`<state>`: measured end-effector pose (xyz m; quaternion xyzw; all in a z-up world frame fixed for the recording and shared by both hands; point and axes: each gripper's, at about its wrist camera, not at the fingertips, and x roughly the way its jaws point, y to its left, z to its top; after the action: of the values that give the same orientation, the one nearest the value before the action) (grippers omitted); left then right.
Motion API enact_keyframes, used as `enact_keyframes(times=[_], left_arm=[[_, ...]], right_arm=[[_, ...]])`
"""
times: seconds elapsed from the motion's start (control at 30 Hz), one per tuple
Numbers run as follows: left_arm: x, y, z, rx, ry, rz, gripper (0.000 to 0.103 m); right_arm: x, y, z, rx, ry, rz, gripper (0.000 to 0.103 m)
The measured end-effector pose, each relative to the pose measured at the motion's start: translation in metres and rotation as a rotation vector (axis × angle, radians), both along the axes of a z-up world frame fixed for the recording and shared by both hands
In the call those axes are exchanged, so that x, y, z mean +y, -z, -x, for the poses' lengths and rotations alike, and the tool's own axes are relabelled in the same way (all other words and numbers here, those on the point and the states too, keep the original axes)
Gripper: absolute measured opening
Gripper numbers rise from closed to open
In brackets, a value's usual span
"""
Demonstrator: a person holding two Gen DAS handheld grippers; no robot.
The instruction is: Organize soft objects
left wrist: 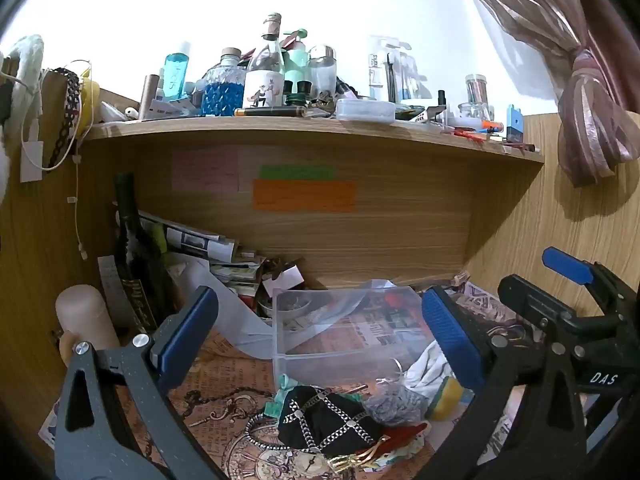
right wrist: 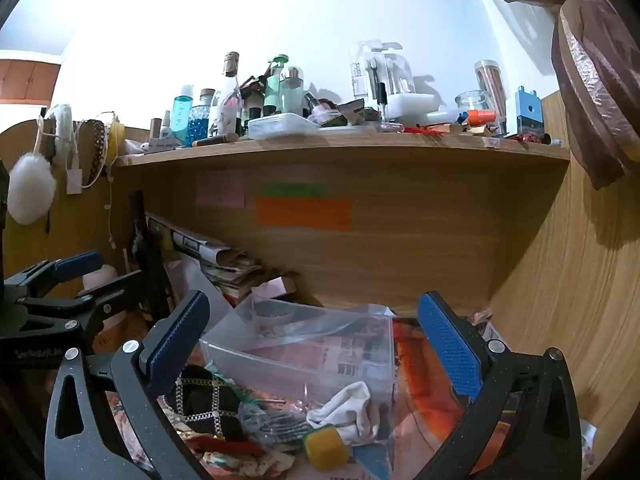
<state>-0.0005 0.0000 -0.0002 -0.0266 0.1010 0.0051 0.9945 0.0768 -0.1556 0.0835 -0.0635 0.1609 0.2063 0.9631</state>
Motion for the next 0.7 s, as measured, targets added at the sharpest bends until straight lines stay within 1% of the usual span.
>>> enact_keyframes(times=[0.03,0.07,0.27,0.3,0.33,0.7], left_arm=[[0.001,0.000,0.000,-0.001,0.002,-0.001,0.103],[-0.002,0.000,0.002,-0.009,-0.005,-0.021,0.103],[-0.005,0.000,0.006,0.003,-0.011,-0.019,0.103],[-0.010,-0.001,0.000,0.010,-0.001,-0.019,0.103],[-0.006,0.000,-0.003,0.013,0.009,-0.018,0.103],[-0.008,0.000,-0.006,0.012,0.014,-0.032,0.103]], right_arm=[[0.000,0.000,0.000,0.001,0.002,-0.003,0.103],[-0.001,0.000,-0.001,0.004,0.002,-0.003,0.103],[-0.004,0.001,-0.005,0.013,0.007,-0.009,0.103],[-0.004,0.001,-0.005,0.013,0.007,-0.011,0.103],[-0.002,-0.001,-0.004,0.016,0.011,-0.007,0.103],[-0.009,0.002,-0.007,0.026,0.010,-0.028,0.103]])
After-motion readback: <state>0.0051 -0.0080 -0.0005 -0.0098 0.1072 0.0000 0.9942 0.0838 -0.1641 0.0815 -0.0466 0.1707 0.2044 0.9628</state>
